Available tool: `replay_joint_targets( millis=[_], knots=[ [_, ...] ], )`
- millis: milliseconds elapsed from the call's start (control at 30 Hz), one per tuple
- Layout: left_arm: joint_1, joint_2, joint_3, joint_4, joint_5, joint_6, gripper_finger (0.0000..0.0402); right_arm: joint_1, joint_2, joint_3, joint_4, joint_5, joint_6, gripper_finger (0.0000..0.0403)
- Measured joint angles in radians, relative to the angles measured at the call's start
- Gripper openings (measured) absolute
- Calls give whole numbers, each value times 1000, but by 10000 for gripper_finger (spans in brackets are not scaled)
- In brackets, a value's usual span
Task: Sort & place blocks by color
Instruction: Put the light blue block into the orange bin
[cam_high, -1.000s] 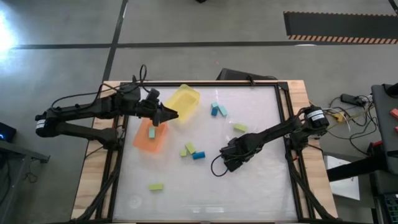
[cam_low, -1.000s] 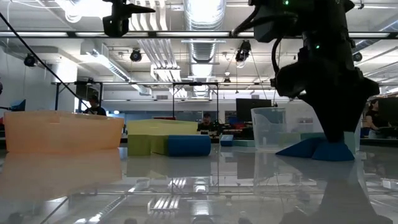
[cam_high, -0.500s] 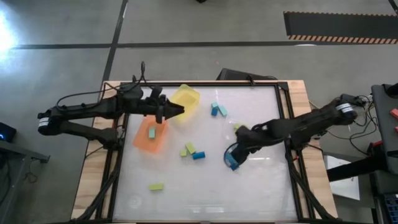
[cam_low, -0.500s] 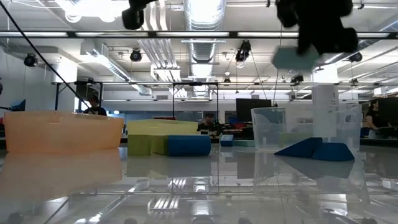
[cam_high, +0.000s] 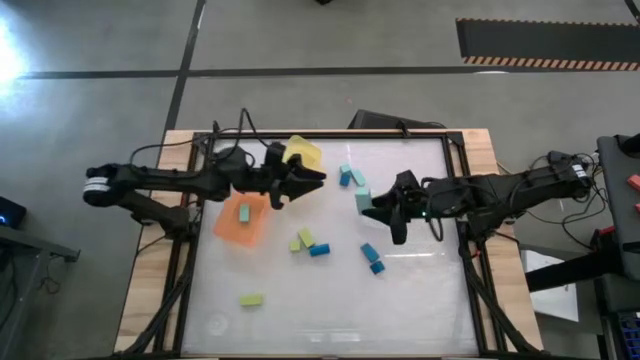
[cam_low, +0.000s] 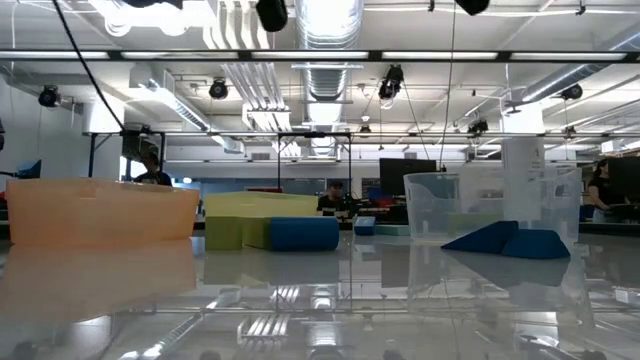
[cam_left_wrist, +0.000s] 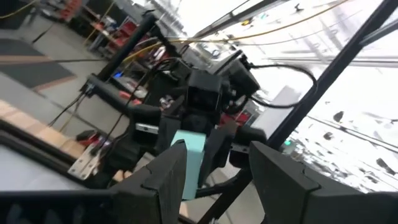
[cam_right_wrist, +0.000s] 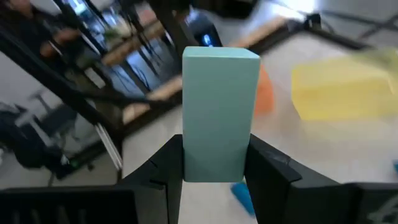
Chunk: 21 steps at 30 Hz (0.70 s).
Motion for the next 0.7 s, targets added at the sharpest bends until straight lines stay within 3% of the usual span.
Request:
replay_joint_targets(
  millis=[400, 700],
  knots=[
    [-33, 220, 140, 79, -8, -2, 160, -54, 0, 0, 110, -30, -7, 121],
    [-44, 268, 198, 78, -26, 23, 160, -73, -4, 0, 107, -44, 18, 121]
  ],
)
